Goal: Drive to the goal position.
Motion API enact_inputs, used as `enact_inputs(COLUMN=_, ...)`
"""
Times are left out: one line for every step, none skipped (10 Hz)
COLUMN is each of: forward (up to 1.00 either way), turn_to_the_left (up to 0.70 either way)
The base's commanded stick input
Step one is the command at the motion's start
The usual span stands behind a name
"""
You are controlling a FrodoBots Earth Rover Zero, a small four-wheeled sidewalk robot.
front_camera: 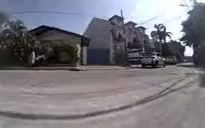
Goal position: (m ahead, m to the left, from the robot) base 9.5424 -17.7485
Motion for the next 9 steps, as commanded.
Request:
enact_inputs(forward=1.0, turn_to_the_left=-0.4)
enact_inputs(forward=1.0, turn_to_the_left=-0.4)
enact_inputs(forward=1.0, turn_to_the_left=-0.4)
enact_inputs(forward=1.0, turn_to_the_left=-0.4)
enact_inputs(forward=1.0, turn_to_the_left=-0.4)
enact_inputs(forward=1.0, turn_to_the_left=-0.4)
enact_inputs(forward=1.0, turn_to_the_left=-0.4)
enact_inputs(forward=1.0, turn_to_the_left=-0.4)
enact_inputs(forward=1.0, turn_to_the_left=-0.4)
